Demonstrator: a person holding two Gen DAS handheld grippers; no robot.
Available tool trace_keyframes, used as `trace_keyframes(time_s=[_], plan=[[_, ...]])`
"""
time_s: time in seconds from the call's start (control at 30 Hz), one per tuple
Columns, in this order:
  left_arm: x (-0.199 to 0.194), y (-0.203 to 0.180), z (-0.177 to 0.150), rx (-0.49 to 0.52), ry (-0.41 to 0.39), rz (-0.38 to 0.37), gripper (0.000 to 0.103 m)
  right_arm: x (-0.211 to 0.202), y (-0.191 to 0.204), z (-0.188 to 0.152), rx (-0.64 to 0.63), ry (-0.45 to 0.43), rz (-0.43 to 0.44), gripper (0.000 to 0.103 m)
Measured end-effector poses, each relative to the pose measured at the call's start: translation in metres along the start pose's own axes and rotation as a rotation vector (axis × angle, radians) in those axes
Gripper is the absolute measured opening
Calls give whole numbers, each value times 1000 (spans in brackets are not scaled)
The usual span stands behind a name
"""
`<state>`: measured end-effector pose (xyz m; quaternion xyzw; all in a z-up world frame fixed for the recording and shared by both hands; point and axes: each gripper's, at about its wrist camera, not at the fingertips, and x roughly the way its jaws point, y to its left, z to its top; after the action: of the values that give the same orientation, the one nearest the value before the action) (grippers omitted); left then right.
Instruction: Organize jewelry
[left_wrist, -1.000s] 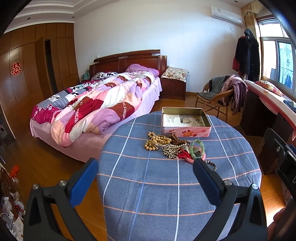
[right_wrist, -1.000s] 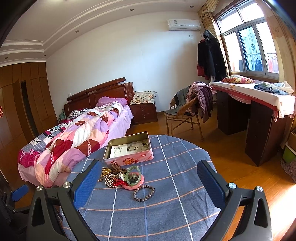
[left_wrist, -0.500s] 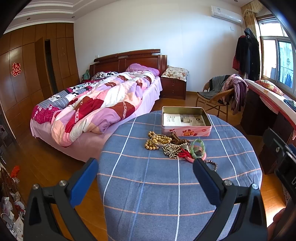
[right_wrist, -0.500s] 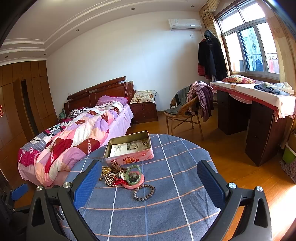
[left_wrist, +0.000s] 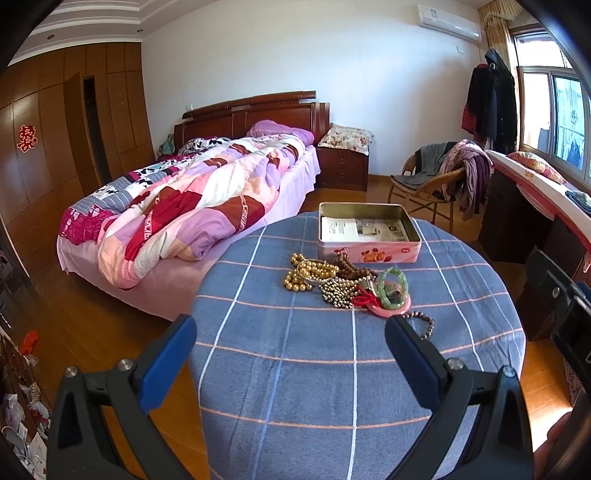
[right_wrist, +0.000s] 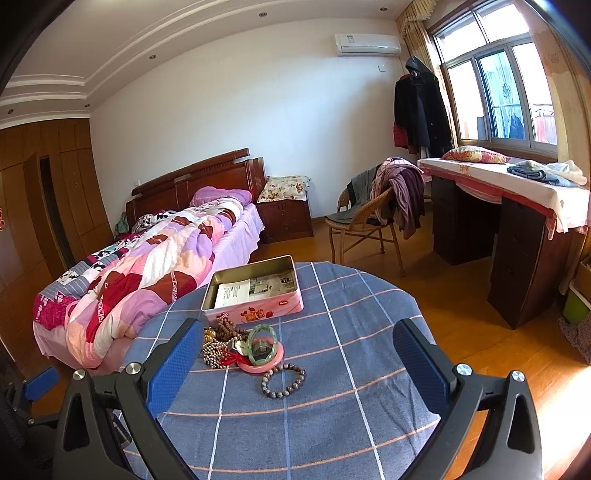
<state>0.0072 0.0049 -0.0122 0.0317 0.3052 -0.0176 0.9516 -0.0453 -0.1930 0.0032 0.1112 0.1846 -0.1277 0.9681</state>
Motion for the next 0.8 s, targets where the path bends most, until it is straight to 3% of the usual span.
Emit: trace_keyframes(time_s=[0.8], plan=[[48, -11, 1, 16, 102, -6, 103, 51, 6, -10, -37, 75, -1, 102]])
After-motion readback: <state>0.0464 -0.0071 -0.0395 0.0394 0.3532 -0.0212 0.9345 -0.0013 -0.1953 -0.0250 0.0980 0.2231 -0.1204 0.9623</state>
